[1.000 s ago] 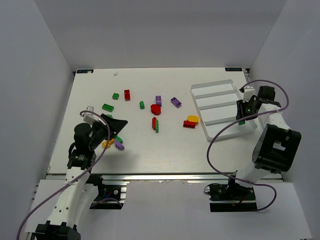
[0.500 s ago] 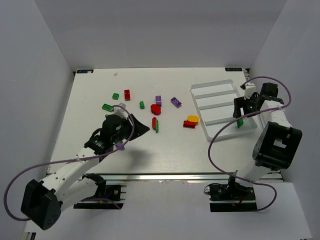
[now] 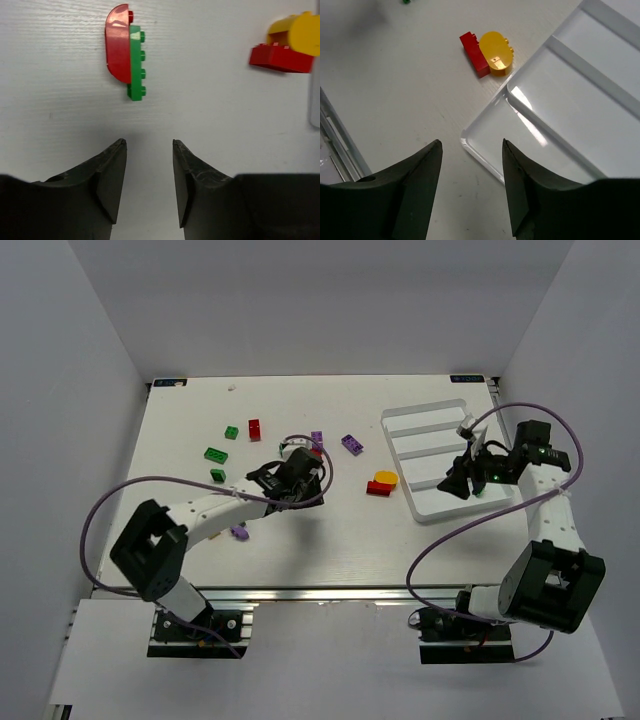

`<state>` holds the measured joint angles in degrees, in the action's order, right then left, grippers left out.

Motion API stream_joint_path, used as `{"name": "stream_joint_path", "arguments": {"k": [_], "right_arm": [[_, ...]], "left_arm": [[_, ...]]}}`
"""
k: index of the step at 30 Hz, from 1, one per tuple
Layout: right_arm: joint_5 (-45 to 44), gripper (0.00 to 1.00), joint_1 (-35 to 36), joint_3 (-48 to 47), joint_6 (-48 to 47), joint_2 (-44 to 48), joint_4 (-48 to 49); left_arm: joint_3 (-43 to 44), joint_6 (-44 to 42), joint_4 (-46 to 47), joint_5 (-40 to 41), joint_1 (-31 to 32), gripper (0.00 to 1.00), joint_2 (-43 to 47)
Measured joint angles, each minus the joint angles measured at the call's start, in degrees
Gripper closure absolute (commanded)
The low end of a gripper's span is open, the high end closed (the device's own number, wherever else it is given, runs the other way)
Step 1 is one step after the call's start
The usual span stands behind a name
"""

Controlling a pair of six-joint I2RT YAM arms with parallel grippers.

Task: Sort the legos into containers by color

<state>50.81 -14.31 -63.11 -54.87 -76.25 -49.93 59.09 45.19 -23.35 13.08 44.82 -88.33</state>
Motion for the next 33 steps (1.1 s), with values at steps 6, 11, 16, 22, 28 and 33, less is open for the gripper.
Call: {"name": "stream_joint_path", "arguments": {"k": [6, 11, 16, 22, 28, 33], "right_arm": [[2.1, 0.40, 0.0, 2.9, 2.1, 2.0, 1.3], [3.5, 0.40, 0.0, 3.0, 4.4, 2.0, 2.8], [4.3, 0.39, 0.0, 3.0, 6.2, 2.0, 4.0], [4.9, 0.39, 0.0, 3.0, 6.9, 2.0, 4.9], [5.2, 0.39, 0.0, 3.0, 8.0, 2.0, 5.0], [5.5, 0.39, 0.0, 3.0, 8.3, 2.0, 5.1]], "left_arm": [[4.2, -1.7, -5.0, 5.1, 1.5, 0.45, -8.8], [7.6, -3.8, -6.6, 8.9, 2.9, 0.45, -13.6], [9.1, -5.9, -5.5, 11.3, 3.2, 0.46, -16.4], [10.5, -7.3, -4.4, 12.4, 3.3, 0.50, -19.9], [12.3, -7.9, -3.7, 14.2, 3.3, 0.60, -22.2], [12.5, -7.8, -3.3, 16.2, 3.3, 0.68, -22.9]]}}
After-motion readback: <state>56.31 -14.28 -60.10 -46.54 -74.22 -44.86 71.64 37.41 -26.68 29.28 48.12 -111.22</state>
